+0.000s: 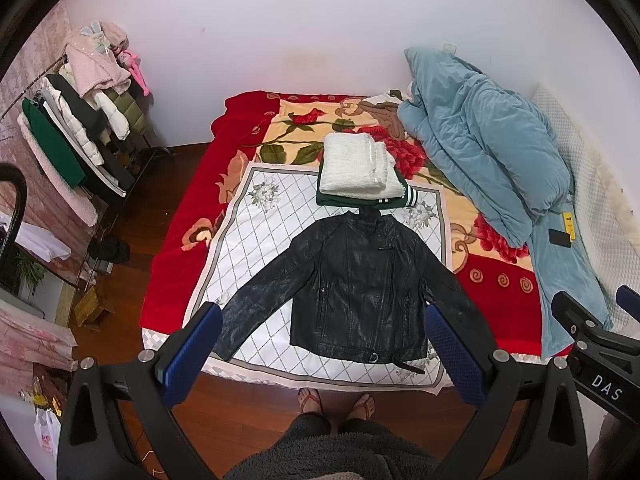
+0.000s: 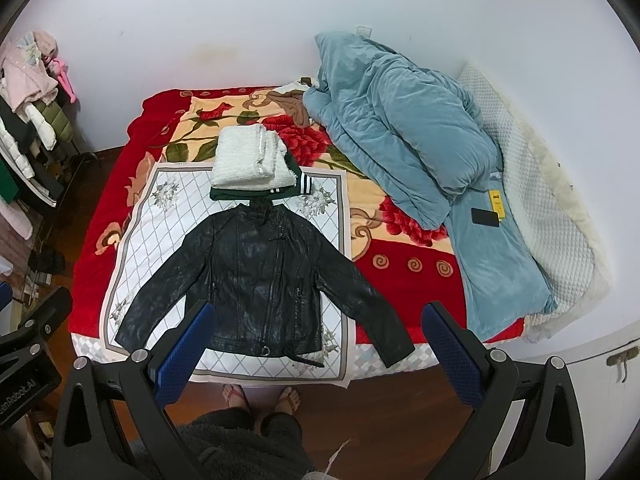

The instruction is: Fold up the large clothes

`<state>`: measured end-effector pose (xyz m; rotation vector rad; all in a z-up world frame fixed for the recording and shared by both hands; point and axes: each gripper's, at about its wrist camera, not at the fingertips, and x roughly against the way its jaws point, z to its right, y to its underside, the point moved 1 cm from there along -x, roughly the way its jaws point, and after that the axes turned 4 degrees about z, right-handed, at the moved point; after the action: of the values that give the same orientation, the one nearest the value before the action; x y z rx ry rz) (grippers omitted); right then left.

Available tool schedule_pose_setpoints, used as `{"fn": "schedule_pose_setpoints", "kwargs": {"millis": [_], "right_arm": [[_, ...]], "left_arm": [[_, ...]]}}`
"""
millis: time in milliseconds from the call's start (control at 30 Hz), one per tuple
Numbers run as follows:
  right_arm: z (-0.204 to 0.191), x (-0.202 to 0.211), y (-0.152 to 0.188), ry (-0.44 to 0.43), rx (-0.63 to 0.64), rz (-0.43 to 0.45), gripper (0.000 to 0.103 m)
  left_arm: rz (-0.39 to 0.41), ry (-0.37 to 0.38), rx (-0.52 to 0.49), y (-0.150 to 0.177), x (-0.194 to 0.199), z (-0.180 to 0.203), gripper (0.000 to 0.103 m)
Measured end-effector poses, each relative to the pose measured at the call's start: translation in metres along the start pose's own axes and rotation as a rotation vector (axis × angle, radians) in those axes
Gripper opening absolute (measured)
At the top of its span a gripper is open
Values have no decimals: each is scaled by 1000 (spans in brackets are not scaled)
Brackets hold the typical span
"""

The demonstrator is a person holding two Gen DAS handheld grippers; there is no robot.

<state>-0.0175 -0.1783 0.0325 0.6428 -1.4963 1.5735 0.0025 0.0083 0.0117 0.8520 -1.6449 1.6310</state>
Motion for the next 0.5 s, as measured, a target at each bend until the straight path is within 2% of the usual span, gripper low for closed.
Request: {"fn": "schedule_pose_setpoints", "kwargs": {"millis": [500], "right_arm": [[-4, -1, -8, 2, 7, 7, 103]], "left_arm": [[1, 1, -2, 1, -1, -1, 103]]}}
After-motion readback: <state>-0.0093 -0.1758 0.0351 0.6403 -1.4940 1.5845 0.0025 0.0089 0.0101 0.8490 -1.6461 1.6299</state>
